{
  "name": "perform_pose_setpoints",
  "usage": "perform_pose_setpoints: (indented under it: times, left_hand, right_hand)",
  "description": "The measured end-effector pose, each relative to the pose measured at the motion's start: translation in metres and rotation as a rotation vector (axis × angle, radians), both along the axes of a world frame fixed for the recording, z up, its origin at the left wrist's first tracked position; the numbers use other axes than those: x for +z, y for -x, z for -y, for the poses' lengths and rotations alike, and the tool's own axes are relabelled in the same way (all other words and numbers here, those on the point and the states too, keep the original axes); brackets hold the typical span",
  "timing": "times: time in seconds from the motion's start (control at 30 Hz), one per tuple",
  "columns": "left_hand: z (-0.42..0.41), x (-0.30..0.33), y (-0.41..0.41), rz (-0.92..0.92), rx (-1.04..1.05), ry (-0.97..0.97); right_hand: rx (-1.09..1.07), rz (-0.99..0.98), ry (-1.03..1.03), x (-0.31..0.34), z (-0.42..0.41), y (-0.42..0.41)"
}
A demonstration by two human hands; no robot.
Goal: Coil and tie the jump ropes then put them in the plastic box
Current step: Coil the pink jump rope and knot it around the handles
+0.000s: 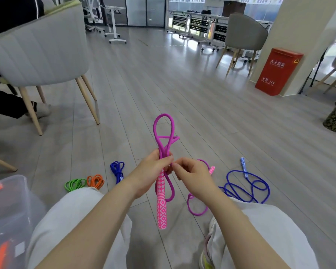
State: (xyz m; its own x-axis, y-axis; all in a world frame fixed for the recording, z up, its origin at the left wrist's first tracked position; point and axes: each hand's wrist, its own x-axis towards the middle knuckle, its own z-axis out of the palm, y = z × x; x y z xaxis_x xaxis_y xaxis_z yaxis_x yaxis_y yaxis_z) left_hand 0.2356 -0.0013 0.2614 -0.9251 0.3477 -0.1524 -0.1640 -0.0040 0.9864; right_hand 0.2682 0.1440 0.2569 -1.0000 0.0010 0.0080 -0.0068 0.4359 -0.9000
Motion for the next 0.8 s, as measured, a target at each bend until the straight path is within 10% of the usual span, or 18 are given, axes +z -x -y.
perform_pose_setpoints:
  times: [0.43, 0.8]
  left_hand:
    - [-0.005, 0.004, -0.007, -0.049, 0.057, 0.226]
    - [0.021, 0.013, 0.021, 0.116, 0.336, -0.593]
  right_hand:
    - [0.078, 0.063, -0.113, 0.000, -0.005, -0.003]
    - [-0.016, -0.014, -0.360, 0.002, -0.054, -0.004]
